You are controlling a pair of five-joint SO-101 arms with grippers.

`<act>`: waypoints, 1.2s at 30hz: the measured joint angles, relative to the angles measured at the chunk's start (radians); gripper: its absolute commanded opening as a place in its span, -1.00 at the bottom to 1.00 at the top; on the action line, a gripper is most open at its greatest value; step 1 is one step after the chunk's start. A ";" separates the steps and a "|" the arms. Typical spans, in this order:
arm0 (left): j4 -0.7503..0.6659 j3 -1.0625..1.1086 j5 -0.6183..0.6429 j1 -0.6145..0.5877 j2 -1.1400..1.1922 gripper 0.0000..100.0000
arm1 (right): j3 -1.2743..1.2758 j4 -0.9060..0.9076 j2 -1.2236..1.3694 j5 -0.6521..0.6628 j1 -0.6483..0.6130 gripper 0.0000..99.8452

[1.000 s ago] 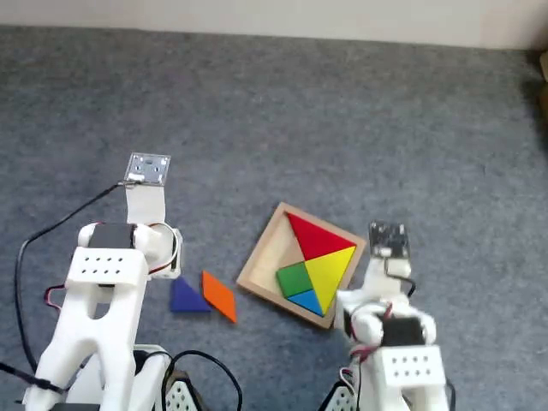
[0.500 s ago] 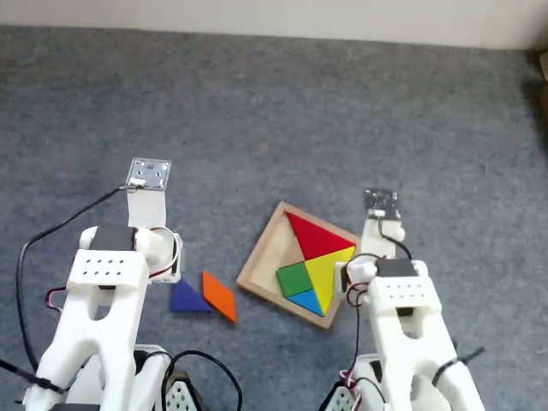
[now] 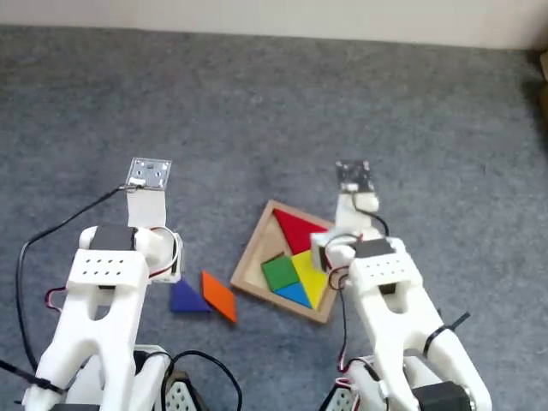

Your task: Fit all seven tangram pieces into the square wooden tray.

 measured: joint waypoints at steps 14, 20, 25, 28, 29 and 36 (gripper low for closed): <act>0.173 -0.124 0.000 0.118 0.000 -0.27 | -0.118 0.336 -0.308 0.000 0.048 -0.99; 0.175 -0.064 0.000 0.267 0.000 -0.27 | 0.123 0.338 -0.526 0.000 0.060 -0.99; 0.175 -0.023 -0.064 0.315 0.000 -0.27 | 0.279 0.338 -0.717 0.000 0.095 -0.99; 0.175 -0.017 -0.080 0.313 0.000 -0.27 | 0.371 0.338 -0.819 0.000 0.106 -0.99; 0.173 -0.015 -0.084 0.313 0.000 -0.27 | 0.399 0.338 -0.853 0.000 0.110 -0.99; 0.153 -0.009 -0.273 0.313 0.000 -0.39 | 0.526 0.338 -1.045 0.000 0.192 -0.99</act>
